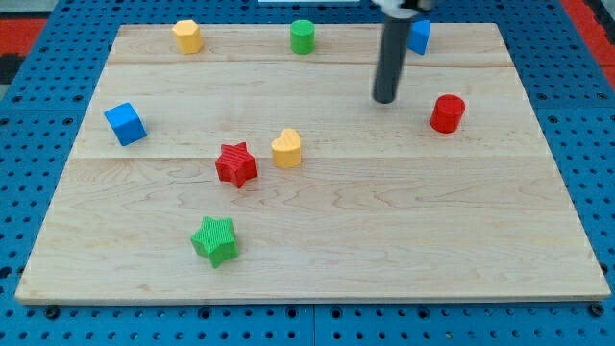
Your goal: Push yellow heart towards bottom right of the board
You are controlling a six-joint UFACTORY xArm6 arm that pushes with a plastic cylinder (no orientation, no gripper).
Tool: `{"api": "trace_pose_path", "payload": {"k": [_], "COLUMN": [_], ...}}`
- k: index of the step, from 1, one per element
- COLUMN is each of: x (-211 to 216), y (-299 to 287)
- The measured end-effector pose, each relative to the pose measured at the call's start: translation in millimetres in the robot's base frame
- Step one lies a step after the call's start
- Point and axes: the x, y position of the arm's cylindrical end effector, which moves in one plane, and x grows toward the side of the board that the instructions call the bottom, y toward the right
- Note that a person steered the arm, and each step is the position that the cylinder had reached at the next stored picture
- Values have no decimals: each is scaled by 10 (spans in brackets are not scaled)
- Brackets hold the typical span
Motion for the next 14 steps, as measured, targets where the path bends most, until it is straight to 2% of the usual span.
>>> {"api": "trace_pose_path", "payload": {"k": [2, 5, 6, 8, 9, 11, 12, 14], "x": [1, 360, 570, 570, 762, 1482, 1482, 1146], "y": [-1061, -1250, -1218, -1188, -1036, -320, -308, -667]}}
